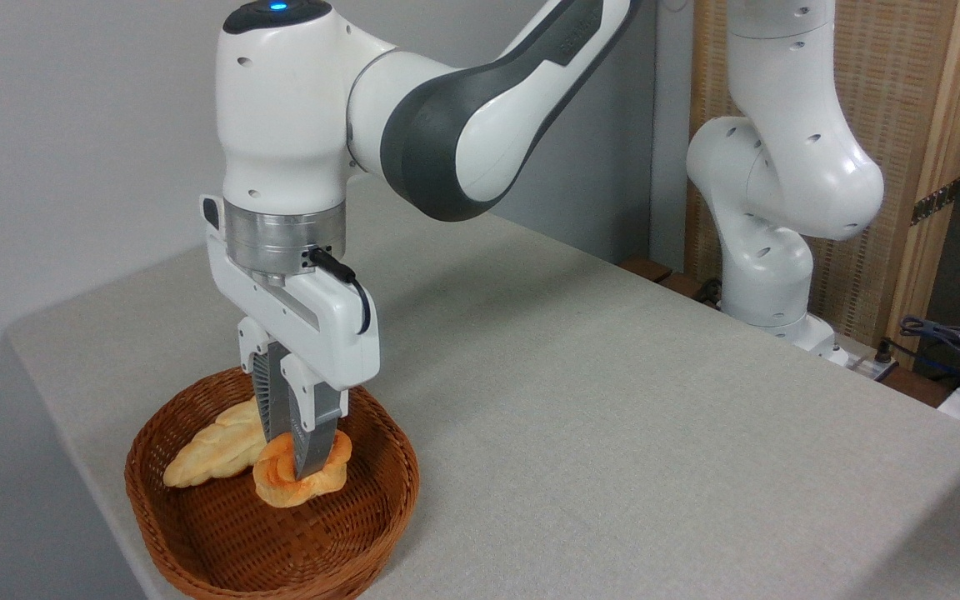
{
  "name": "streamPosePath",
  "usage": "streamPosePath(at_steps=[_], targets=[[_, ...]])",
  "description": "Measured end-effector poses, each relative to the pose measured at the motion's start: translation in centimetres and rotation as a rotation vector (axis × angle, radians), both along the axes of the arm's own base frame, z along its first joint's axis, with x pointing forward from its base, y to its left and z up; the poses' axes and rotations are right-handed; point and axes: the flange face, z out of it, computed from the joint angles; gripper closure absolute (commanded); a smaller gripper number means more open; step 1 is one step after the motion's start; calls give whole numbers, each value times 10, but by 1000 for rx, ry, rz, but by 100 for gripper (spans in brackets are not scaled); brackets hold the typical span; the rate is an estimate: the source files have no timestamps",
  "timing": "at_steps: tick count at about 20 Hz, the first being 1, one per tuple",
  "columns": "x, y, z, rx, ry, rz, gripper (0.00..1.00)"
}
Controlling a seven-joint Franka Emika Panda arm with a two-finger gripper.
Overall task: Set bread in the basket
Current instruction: 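Lift the bun and carry it over the wicker basket, then lower the bun into the basket beside the long roll and open the gripper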
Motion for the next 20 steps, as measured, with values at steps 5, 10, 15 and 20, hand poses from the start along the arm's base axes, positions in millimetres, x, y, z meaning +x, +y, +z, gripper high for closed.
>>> streamPosePath(at_steps=[5,10,15,20], targets=[[0,0,0,0,0,0,0],[0,0,0,0,-1,0,0],[1,-1,4,-1,-7,-2,0],[-16,-2,33,-6,49,-14,0]])
